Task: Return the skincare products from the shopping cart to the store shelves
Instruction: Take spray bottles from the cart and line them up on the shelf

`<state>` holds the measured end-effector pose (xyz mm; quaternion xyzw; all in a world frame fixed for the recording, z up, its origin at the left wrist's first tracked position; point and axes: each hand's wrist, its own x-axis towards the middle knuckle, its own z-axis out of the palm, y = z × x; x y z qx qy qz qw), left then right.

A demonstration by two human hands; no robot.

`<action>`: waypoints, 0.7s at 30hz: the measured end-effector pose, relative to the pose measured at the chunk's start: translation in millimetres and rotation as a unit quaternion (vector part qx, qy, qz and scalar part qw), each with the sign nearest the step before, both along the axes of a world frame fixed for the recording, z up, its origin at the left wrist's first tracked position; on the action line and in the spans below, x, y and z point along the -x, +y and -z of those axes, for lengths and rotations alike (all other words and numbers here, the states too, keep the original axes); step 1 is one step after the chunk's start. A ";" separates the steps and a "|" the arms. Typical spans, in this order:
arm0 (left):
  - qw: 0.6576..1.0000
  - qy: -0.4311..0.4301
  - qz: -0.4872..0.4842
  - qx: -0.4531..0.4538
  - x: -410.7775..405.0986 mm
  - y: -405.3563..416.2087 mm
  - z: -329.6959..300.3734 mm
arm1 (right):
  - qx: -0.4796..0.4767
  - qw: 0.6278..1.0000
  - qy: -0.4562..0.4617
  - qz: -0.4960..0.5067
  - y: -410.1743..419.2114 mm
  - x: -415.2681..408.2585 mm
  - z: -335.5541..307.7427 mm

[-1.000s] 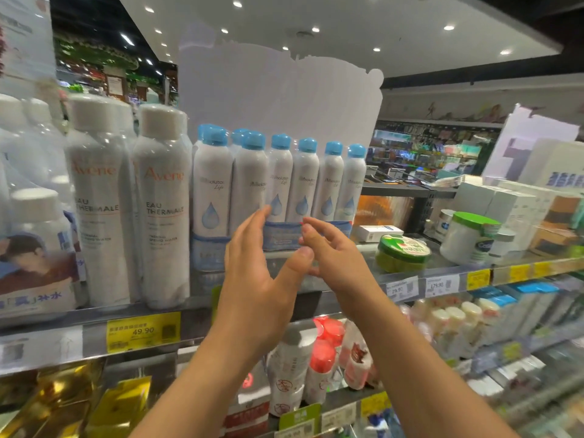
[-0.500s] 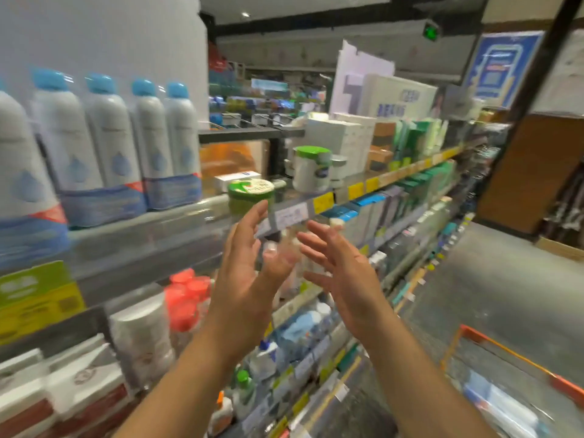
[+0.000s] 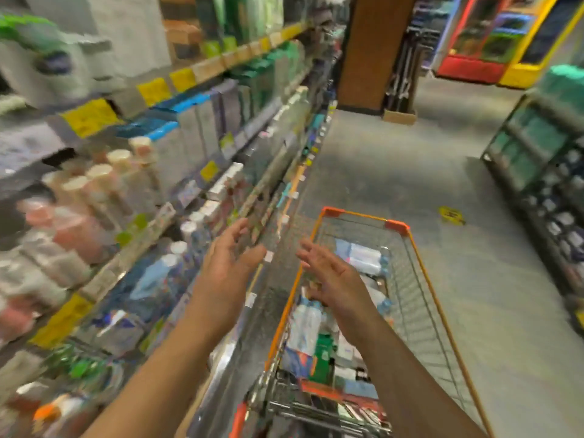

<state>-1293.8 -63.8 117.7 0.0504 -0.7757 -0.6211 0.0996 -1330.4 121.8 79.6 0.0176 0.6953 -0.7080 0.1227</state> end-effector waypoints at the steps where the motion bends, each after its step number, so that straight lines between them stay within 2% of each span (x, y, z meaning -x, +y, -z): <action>1: 1.000 -0.026 0.009 -0.003 6.7 12.5 9.6 | -0.005 1.000 -0.016 0.017 17.3 1.9 14.9; 5: 0.994 -0.105 0.038 -0.008 31.0 58.1 50.8 | -0.014 0.991 -0.105 0.086 75.9 7.9 70.4; 11: 0.974 -0.213 0.076 0.031 46.8 97.1 103.3 | -0.026 0.967 -0.207 0.149 132.4 21.6 141.3; 21: 0.949 -0.308 0.059 0.026 67.0 104.6 158.7 | -0.072 0.938 -0.334 0.062 106.2 50.6 265.2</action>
